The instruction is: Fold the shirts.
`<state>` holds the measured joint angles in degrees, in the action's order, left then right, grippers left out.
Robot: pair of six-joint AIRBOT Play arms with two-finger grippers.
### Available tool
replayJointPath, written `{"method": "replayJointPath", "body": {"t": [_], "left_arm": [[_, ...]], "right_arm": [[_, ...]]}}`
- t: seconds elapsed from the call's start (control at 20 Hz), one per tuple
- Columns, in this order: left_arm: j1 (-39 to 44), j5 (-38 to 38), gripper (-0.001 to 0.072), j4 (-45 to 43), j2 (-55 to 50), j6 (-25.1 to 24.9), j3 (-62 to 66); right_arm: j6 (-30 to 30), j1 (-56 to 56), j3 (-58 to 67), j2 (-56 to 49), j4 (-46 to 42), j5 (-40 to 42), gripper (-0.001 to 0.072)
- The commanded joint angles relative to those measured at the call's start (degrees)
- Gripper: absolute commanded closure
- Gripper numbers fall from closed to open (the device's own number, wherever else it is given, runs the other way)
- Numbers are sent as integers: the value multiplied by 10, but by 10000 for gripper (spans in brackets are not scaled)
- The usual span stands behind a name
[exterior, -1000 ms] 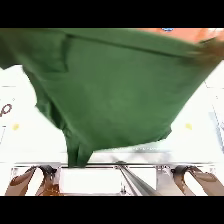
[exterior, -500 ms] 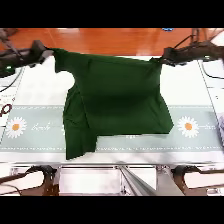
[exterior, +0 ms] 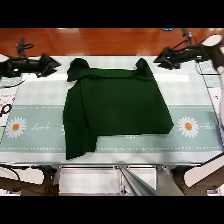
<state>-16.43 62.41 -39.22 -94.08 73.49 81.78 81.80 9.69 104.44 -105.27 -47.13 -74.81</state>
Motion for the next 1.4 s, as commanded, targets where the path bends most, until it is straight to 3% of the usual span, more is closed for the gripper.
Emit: {"method": "replayJointPath", "body": {"t": [0.0,0.1,0.25,0.4,0.6,0.85,0.95,1.0,1.05,1.35], "left_arm": [[-89,147,199,-109,47,21,-35],[-137,152,199,-108,106,4,-152],[-169,152,200,-107,161,-30,-337],[-166,137,200,-72,155,-65,-429],[-154,94,201,-34,139,-66,-440],[-68,49,219,-12,105,-66,-440],[-32,22,347,-7,95,-56,-437],[-25,14,543,-18,94,-42,-432],[-25,16,689,-18,95,-49,-427],[-26,49,691,-33,103,-54,-404]], "right_arm": [[-2,71,-29,69,-111,-141,304],[-21,99,-140,151,-141,-120,304],[-40,130,-390,283,-52,8,304],[-119,138,-581,388,36,58,304],[-133,138,-651,449,38,66,304],[-133,138,-650,454,42,71,304],[-131,138,-650,454,41,71,304],[-131,143,-650,454,42,70,304],[-131,152,-650,455,44,66,304],[-110,282,-686,455,-69,6,304]]}}
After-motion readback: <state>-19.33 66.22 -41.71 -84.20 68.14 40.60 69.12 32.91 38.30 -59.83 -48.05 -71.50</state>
